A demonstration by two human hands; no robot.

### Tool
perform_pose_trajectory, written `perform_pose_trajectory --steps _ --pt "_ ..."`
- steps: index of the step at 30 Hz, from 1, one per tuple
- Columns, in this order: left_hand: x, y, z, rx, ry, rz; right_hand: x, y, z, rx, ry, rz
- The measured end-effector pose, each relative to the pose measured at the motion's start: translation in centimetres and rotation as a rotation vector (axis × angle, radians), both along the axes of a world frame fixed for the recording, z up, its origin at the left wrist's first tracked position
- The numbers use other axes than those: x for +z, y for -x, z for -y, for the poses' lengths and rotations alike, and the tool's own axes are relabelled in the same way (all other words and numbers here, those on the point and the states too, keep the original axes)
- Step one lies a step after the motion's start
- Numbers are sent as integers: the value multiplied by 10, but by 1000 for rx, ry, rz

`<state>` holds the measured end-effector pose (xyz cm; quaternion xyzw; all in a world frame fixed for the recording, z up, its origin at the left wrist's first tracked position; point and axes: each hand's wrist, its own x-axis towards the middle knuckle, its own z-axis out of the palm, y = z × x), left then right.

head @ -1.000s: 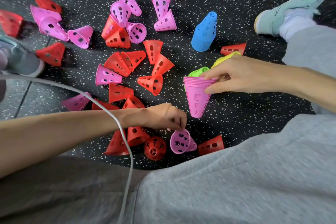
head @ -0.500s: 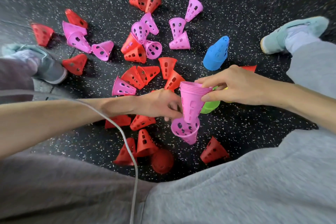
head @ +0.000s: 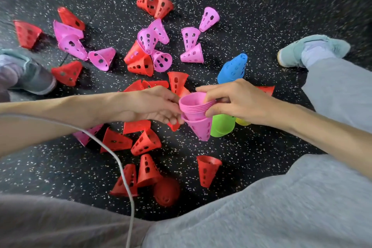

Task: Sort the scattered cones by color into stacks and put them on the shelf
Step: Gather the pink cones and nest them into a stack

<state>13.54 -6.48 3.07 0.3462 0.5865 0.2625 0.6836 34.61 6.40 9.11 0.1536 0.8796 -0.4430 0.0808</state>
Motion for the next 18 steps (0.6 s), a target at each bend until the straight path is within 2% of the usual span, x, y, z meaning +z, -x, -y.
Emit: perform_pose_trajectory --steps 7,13,18 --pt "7 14 -8 117 35 145 -9 2 -15 -60 11 1" --pt "15 17 -14 190 -40 182 2 10 -21 -52 -116 -58" --pt "17 25 -22 212 -195 58 9 21 -33 -89 -252 -87"
